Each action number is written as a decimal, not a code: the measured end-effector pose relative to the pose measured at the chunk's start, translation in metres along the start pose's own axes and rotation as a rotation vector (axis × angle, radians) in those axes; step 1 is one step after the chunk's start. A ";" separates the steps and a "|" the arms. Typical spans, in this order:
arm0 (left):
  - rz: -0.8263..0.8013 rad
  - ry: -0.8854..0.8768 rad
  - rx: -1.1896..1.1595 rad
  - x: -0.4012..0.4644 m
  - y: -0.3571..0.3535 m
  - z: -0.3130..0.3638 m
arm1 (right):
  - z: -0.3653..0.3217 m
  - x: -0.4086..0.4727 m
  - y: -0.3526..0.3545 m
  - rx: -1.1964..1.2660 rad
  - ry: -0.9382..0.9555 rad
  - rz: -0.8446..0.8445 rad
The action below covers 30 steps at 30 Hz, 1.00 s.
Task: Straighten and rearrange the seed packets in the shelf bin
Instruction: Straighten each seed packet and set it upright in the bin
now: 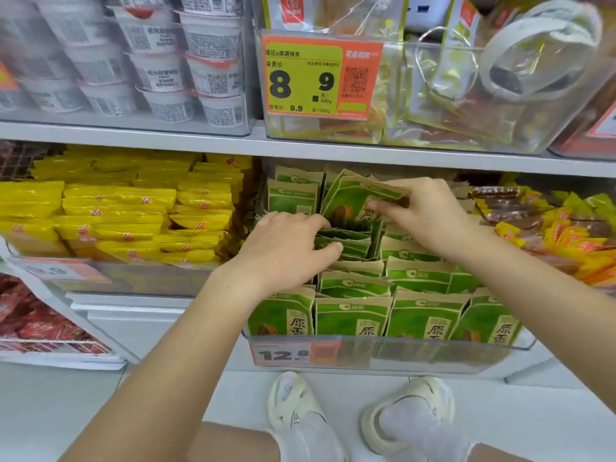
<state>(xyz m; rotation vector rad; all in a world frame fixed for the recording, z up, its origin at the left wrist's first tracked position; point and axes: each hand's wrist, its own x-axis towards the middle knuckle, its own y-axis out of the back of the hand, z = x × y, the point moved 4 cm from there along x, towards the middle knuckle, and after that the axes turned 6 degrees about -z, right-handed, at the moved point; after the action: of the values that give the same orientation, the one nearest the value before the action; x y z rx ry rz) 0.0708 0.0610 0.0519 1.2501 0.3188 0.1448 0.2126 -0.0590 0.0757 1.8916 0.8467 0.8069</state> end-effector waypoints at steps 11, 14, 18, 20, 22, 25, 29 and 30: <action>0.019 -0.017 0.007 0.001 -0.004 -0.001 | -0.024 -0.005 -0.005 -0.298 0.069 -0.018; 0.017 -0.015 0.014 0.002 -0.003 -0.001 | -0.030 -0.005 -0.014 -0.356 0.110 -0.124; 0.033 0.000 -0.023 0.007 0.005 -0.002 | -0.017 0.014 -0.025 -0.386 0.042 -0.269; 0.054 0.011 -0.044 0.012 0.011 -0.001 | -0.009 0.020 -0.028 -0.387 0.001 -0.305; 0.081 0.005 -0.065 0.021 0.017 0.000 | -0.003 0.022 -0.030 -0.369 -0.017 -0.315; 0.014 -0.018 -0.116 0.037 0.021 0.004 | 0.003 0.022 -0.032 -0.349 -0.028 -0.327; -0.089 -0.030 -0.132 0.057 0.014 0.011 | 0.004 0.021 -0.028 -0.334 -0.053 -0.311; -0.078 -0.023 -0.119 0.060 0.012 0.011 | 0.004 0.021 -0.027 -0.315 -0.062 -0.310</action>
<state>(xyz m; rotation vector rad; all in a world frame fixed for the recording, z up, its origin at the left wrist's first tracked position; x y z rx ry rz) 0.1315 0.0713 0.0574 1.1189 0.3343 0.0810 0.2208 -0.0336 0.0535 1.4577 0.8902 0.6441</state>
